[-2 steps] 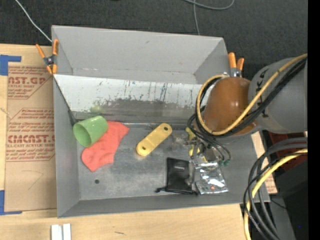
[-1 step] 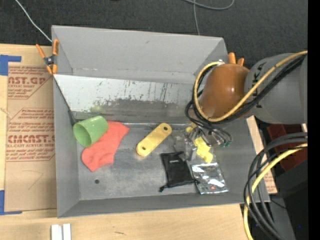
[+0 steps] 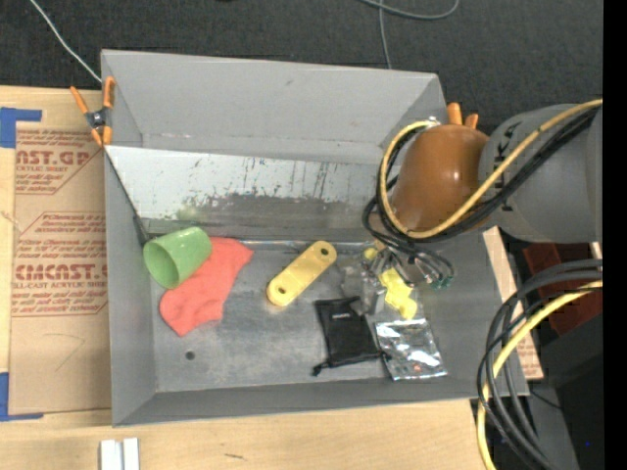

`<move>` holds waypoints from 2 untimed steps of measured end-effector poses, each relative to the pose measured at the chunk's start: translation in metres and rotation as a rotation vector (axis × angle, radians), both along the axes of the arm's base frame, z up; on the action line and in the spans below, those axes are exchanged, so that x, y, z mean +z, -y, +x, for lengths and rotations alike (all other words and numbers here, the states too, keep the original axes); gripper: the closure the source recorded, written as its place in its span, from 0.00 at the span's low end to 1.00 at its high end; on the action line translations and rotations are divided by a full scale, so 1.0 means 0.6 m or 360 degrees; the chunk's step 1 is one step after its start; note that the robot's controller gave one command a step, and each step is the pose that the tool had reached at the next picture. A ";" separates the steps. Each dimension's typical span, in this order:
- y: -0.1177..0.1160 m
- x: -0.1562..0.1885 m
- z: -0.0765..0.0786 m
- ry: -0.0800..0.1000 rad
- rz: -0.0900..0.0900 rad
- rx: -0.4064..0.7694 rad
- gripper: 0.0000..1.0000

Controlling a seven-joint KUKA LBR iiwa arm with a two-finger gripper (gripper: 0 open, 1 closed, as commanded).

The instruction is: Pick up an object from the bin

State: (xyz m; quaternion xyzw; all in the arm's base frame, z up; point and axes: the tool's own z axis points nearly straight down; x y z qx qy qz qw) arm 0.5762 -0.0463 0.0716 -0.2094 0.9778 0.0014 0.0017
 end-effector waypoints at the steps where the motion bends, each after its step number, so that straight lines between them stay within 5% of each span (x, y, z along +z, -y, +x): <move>1: 0.003 0.013 0.003 0.0001 0.0002 -0.0034 1.00; 2: -0.003 0.058 -0.013 0.0005 0.0003 -0.0135 1.00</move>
Offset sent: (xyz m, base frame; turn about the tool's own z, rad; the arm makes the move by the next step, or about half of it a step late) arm -0.0084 0.0007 0.0338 0.0843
